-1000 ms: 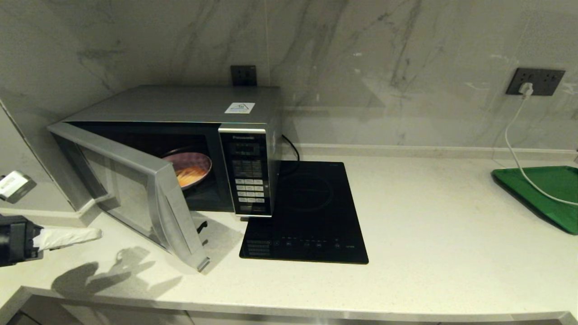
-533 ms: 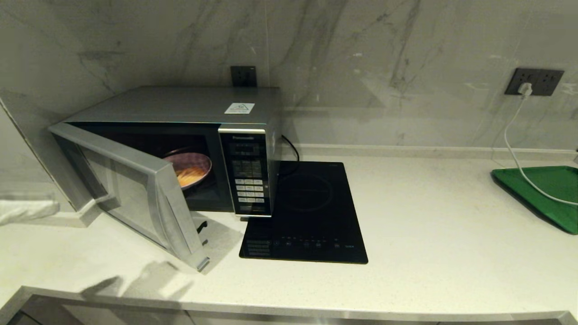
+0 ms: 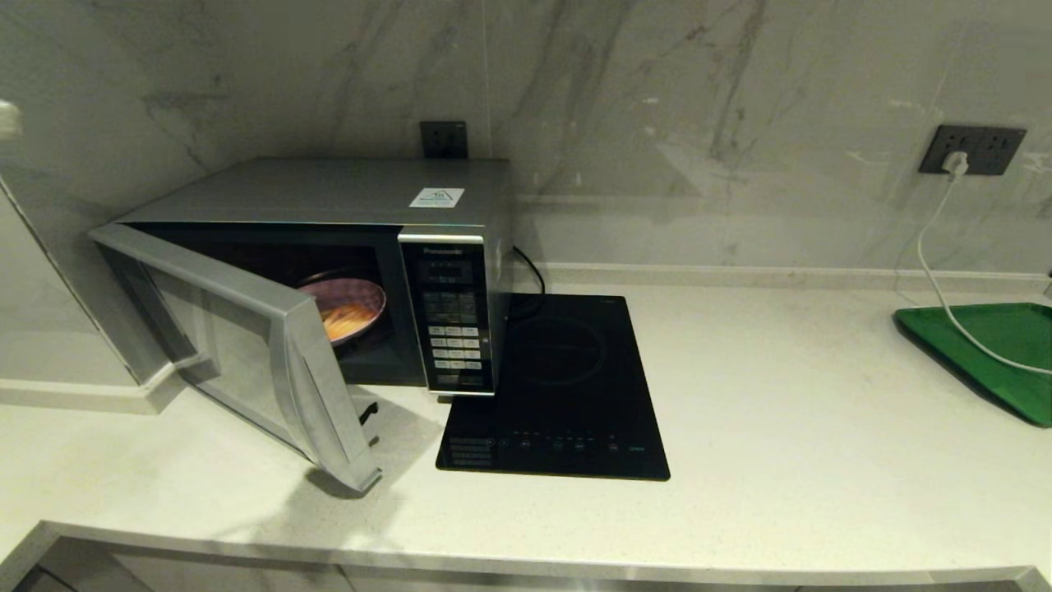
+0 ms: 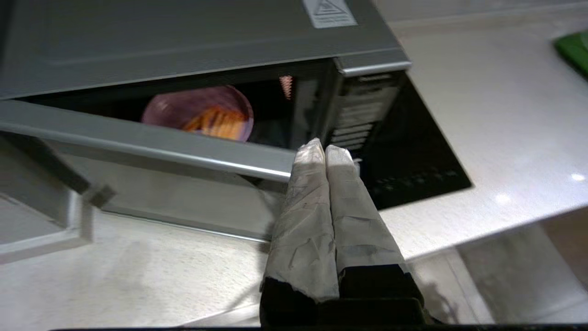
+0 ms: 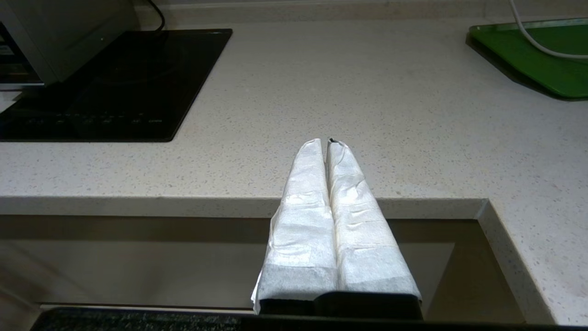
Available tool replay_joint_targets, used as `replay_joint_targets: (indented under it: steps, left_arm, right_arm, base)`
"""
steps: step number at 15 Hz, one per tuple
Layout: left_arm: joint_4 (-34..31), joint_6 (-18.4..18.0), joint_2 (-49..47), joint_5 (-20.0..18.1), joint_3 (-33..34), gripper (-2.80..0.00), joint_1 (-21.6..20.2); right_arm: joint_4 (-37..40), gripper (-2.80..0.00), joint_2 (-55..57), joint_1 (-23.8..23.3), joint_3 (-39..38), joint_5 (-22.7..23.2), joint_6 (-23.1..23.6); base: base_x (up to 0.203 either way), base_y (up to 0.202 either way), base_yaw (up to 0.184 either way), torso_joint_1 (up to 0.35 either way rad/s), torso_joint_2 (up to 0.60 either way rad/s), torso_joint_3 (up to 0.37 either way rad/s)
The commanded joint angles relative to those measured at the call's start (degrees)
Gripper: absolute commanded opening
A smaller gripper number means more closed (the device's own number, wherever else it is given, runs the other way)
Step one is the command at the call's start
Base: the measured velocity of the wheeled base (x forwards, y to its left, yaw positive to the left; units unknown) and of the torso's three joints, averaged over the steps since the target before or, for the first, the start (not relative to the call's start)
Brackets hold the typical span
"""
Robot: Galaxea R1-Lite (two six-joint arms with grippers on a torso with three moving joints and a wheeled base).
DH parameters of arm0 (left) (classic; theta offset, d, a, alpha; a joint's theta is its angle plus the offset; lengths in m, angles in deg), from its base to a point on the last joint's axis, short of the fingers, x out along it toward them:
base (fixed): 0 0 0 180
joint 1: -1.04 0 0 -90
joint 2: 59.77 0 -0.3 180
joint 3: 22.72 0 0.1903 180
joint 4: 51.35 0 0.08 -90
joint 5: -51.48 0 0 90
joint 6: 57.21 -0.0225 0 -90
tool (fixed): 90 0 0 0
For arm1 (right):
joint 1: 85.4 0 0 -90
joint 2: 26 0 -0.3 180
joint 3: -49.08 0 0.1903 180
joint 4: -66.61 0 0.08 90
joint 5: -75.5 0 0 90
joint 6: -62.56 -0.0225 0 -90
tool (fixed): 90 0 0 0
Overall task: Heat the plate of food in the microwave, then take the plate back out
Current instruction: Open the microwave oven
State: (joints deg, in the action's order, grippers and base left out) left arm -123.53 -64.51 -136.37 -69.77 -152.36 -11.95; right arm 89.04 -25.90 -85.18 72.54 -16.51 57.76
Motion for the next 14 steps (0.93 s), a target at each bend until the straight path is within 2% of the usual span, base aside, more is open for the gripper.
replay_joint_targets:
  steps: [1, 3, 5, 9, 14]
  left_arm:
    - [0.49, 3.36, -3.88, 13.4, -0.48, -2.8, 9.2]
    - [0.77, 5.94, -7.71, 16.93, -0.07, -2.8, 11.99]
    - [0.78, 6.31, -10.25, 17.87, 0.0, -2.8, 12.95]
    - [1.06, 7.72, -16.13, 24.23, 0.1, -2.8, 14.79]
    - [3.6, 8.01, -20.67, 24.83, 0.01, -2.8, 16.04]
  right_arm:
    - [-0.03, -2.8, -0.01, 0.09, -0.01, -0.01, -0.04]
    - [-0.03, -2.8, -0.01, 0.04, -0.01, -0.01, -0.04]
    - [-0.03, -2.8, -0.01, 0.04, -0.01, -0.01, -0.04]
    - [-0.03, -2.8, -0.01, 0.06, -0.01, -0.01, -0.04]
    - [-0.03, -2.8, -0.01, 0.04, -0.01, -0.01, -0.04]
  base:
    - [0.0, 0.0, 0.0, 0.0, 0.0, 0.0]
    - [0.0, 0.0, 0.0, 0.0, 0.0, 0.0]
    - [0.0, 0.0, 0.0, 0.0, 0.0, 0.0]
    - [0.0, 0.0, 0.0, 0.0, 0.0, 0.0]
    - [0.0, 0.0, 0.0, 0.0, 0.0, 0.0]
